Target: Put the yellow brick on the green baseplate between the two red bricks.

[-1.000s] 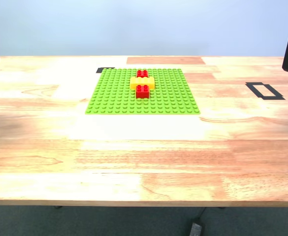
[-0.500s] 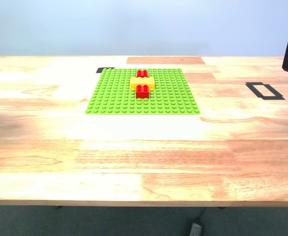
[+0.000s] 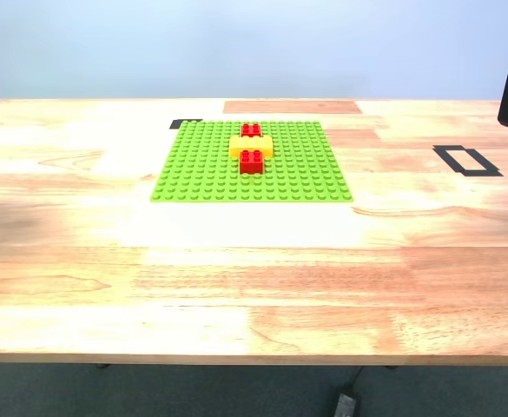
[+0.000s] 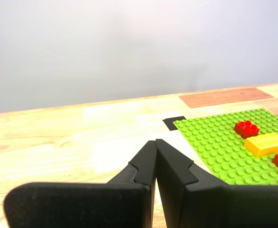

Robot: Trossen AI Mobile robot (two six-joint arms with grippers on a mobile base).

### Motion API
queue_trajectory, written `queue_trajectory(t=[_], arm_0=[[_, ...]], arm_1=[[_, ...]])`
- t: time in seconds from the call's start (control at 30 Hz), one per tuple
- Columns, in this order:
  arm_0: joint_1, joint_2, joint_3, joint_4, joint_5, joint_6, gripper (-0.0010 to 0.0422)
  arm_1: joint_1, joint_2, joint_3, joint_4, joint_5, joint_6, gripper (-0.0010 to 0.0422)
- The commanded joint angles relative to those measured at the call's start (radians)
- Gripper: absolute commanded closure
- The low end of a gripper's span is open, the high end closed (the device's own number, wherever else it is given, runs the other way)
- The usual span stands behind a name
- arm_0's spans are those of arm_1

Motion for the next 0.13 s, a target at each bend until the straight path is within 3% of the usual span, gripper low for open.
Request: queue_trajectory(t=[0.03,0.13], arm_0=[[0.0,0.0,0.0,0.002,0.0,0.0,0.0413],[0.0,0.0,0.0,-0.003,0.0,0.001,0.0412]], arm_1=[[0.0,0.0,0.0,0.0,0.0,0.0,0.0413],[0.0,0.0,0.0,0.0,0.0,0.0,0.0413]])
